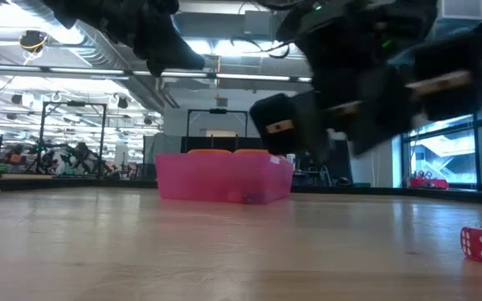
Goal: Pick & Place Dice
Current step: Put the small red dice into the red bin
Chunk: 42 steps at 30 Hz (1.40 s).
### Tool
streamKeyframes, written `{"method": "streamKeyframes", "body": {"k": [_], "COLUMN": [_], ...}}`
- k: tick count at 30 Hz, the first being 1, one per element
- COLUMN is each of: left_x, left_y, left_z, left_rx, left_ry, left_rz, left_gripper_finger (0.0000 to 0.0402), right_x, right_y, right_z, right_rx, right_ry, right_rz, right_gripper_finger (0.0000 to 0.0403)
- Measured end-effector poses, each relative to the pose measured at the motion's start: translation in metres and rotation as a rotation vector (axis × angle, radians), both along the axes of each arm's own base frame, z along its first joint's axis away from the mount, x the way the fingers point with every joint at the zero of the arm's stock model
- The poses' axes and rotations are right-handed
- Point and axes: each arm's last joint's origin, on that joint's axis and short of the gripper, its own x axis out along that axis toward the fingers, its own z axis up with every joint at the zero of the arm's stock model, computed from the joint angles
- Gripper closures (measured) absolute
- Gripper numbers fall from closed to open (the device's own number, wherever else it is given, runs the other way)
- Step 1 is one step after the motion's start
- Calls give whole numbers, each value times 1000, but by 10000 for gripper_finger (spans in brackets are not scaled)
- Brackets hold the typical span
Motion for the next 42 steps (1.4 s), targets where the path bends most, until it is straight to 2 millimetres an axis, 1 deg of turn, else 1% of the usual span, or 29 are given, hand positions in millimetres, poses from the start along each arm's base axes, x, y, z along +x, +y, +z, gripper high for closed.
{"method": "streamKeyframes", "body": {"k": [3,6,14,21,28,34,42], "left_x": [2,6,17,20,21,21,21], "left_y": [-8,-15,-29,-31,-30,-30,-30], "left_z": [-2,-6,-13,-19,-19,-19,-19], "left_rx": [-31,-37,-59,-58,-45,-45,-37], "left_ry": [5,18,14,39,41,41,42], "left_rz": [-23,-53,-68,-73,-38,-36,-38], "left_gripper_finger": [362,364,362,366,364,365,367], "right_x": [-8,-13,-22,-28,-29,-27,-26], "right_y": [15,27,45,48,47,49,50], "right_z": [-4,-6,-8,-11,-12,-26,-28], "right_rx": [-57,-120,-165,-193,-202,-176,-176], "right_ry": [0,-7,-6,33,23,44,2], "right_rz": [79,100,153,192,209,251,284], "right_gripper_finger": [261,255,256,257,257,257,257]}}
